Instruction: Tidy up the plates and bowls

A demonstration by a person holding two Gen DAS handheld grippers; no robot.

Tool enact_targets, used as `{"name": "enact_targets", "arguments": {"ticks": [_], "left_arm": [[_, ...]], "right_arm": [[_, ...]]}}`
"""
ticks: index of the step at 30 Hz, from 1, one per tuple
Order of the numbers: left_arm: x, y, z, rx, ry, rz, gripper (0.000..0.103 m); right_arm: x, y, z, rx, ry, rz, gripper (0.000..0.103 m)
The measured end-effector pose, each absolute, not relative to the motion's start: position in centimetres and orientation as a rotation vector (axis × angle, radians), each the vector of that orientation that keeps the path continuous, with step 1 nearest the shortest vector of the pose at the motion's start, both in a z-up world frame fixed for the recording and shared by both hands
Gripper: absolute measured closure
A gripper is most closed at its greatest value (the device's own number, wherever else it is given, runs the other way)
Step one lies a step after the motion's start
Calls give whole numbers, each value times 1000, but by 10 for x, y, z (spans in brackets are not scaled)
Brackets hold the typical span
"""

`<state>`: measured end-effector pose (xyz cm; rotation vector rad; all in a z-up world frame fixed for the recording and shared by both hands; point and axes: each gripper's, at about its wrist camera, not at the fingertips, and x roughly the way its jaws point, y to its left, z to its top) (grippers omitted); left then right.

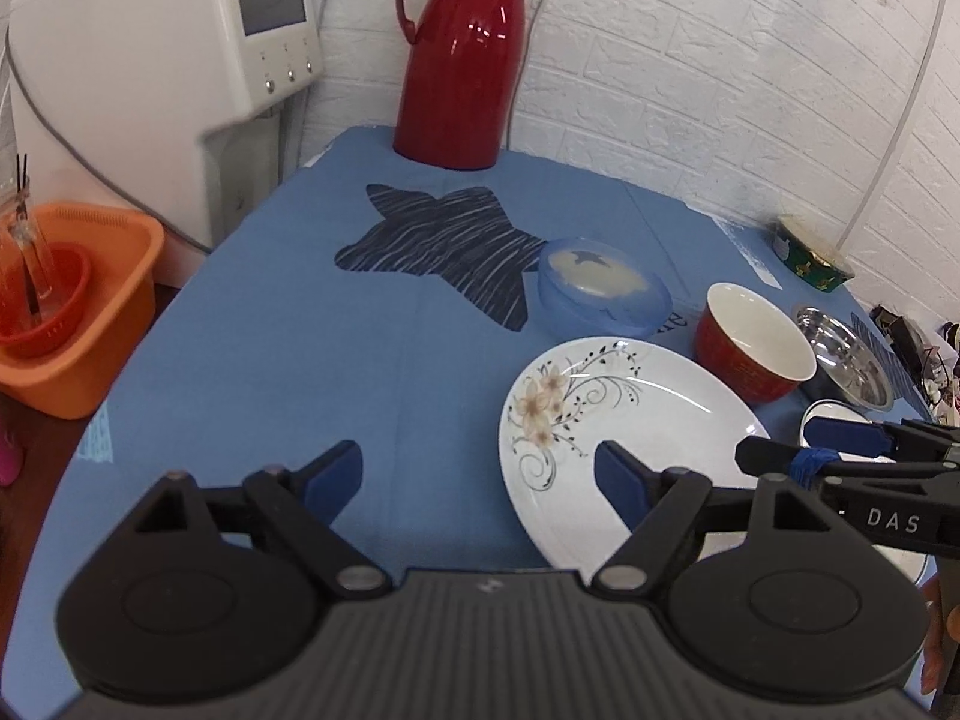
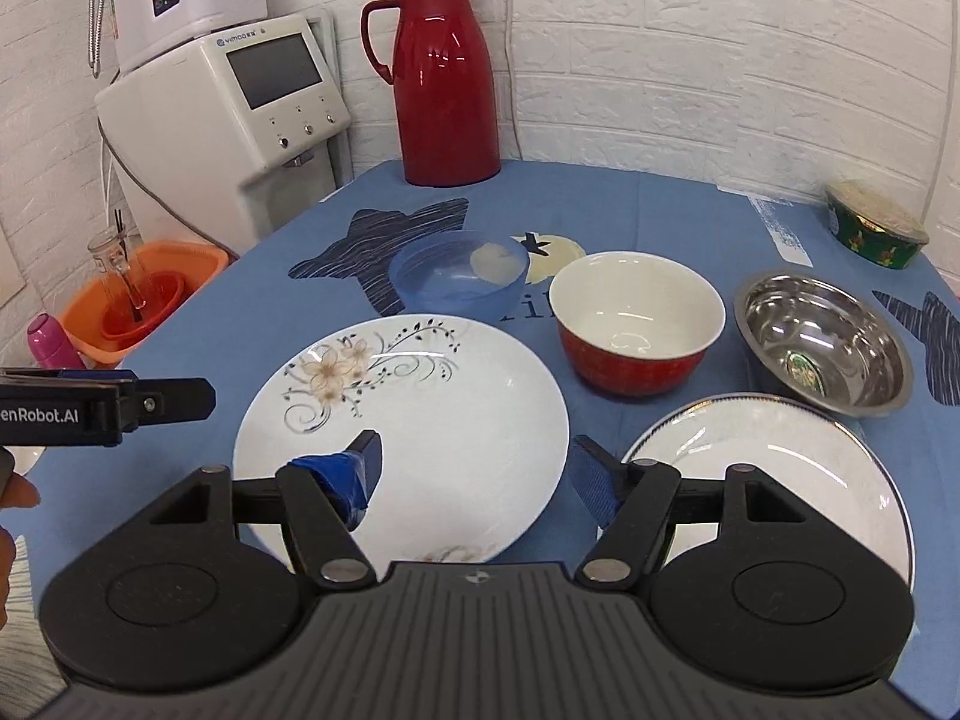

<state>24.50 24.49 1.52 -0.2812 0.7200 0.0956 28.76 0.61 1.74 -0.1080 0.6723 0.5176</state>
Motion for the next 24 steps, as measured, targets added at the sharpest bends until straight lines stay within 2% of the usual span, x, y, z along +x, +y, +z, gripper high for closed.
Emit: {"name": "enact_targets", "arguments": {"ticks": [13, 24], "left_arm": [[283, 240, -11, -266, 791, 75, 24], [289, 237, -22, -251, 810, 81, 24]], "right_arm": [[342, 26, -23, -117, 788, 511, 48], [329, 32, -26, -98, 760, 535, 42]]}}
